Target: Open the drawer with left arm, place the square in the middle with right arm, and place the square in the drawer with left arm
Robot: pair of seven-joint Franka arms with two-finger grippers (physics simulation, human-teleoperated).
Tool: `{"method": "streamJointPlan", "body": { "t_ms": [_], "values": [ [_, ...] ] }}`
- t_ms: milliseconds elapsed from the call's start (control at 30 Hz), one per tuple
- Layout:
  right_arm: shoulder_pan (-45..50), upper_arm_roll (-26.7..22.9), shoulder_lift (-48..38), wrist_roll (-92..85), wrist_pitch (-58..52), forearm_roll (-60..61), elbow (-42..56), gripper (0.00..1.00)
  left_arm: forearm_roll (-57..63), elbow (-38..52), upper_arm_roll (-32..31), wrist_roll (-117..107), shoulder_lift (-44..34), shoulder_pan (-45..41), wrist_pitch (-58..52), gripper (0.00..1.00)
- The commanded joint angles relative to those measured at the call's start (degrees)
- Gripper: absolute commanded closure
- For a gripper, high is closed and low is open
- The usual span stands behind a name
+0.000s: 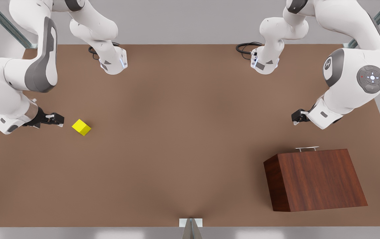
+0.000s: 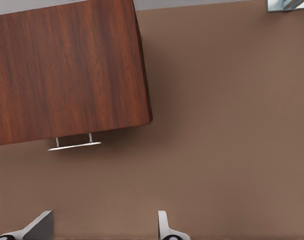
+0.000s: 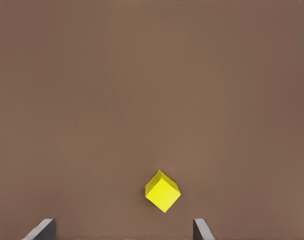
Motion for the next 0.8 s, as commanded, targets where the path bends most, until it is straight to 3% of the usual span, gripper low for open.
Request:
{"method": "streamJointPlan", "body": {
  "t_ms": [0,133,200,333,533,767],
  "values": [
    [-0.3,-0.1,0.1,0.0,0.0,0.0,0.0,0.0,0.3,0.0,0.0,-0.3,0.0,-0.1,0.1,0.0],
    [0.1,-0.1,-0.7,-0.5,-0.5,-0.3,-1.0,0.0,-0.2,-13.8,3.0,-26.8,-7.0,-0.2,11.5,0.0],
    [-0.6,-0.2,-2.8,-5.7,0.8,0.9,-7.3,0.0,-0.3,-28.5,4.6,-45.8,-14.3,-0.3,24.6,0.0],
    [-0.9,-2.9,-6.2,-22.6,9.0,1.3,-17.2,0.0,-0.3,-45.5,6.2,-58.3,-20.6,-0.3,41.3,0.0],
    [-1.8,-8.1,-4.9,-43.0,22.1,1.4,-30.3,0.0,-1.0,-53.9,9.0,-66.3,-18.8,-0.4,54.3,0.0],
    [-2.1,-8.1,-3.2,-56.2,39.8,1.3,-44.9,0.0,-4.6,-55.1,11.4,-66.6,-14.4,-0.3,59.5,0.0]
  ]
}}
